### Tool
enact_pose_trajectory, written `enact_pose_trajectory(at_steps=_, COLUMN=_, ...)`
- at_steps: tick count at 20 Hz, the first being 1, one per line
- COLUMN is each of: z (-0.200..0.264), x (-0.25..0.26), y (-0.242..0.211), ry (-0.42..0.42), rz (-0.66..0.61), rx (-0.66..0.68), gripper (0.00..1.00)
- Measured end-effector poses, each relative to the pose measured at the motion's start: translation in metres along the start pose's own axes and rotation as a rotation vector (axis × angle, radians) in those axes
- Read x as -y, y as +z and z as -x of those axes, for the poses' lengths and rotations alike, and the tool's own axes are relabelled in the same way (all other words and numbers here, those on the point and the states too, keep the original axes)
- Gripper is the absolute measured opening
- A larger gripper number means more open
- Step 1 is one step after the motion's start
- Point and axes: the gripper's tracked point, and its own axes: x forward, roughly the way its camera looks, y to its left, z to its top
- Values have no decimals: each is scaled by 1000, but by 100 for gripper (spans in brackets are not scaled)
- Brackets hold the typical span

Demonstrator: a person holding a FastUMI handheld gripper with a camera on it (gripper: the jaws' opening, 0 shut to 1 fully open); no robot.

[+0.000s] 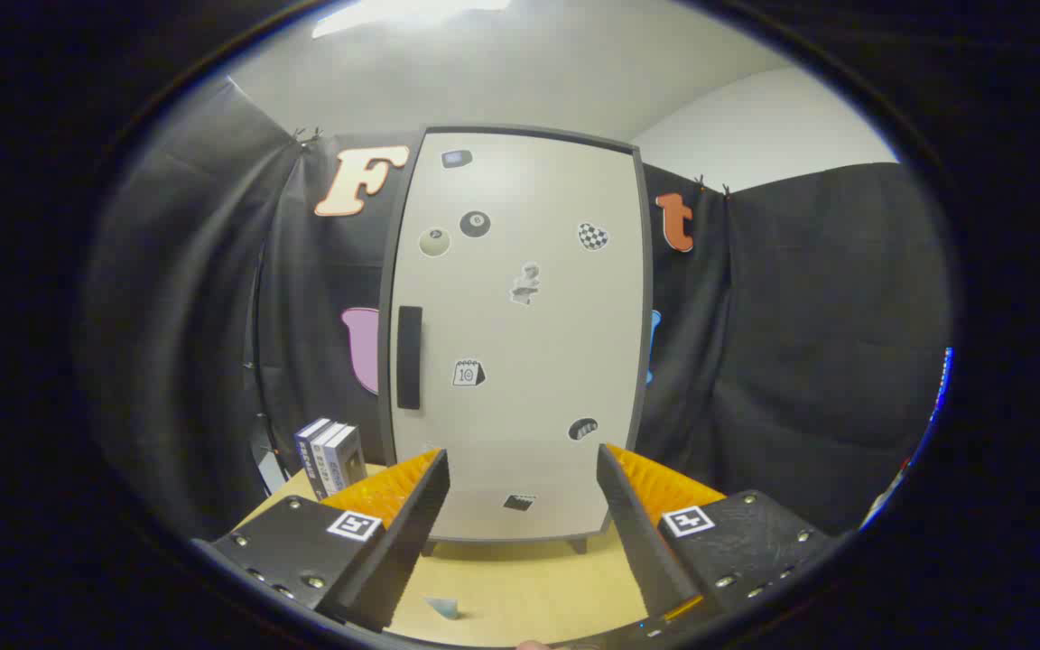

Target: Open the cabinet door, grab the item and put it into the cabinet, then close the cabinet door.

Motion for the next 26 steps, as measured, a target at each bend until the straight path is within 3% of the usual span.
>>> enact_pose_trajectory(at_steps=18, z=-27, x=-14, y=-4, ry=20, rz=2, rx=-6, gripper=98)
enact_pose_trajectory(at_steps=26, z=-78, x=-63, y=8, ry=111, rz=-39, rx=0, gripper=98)
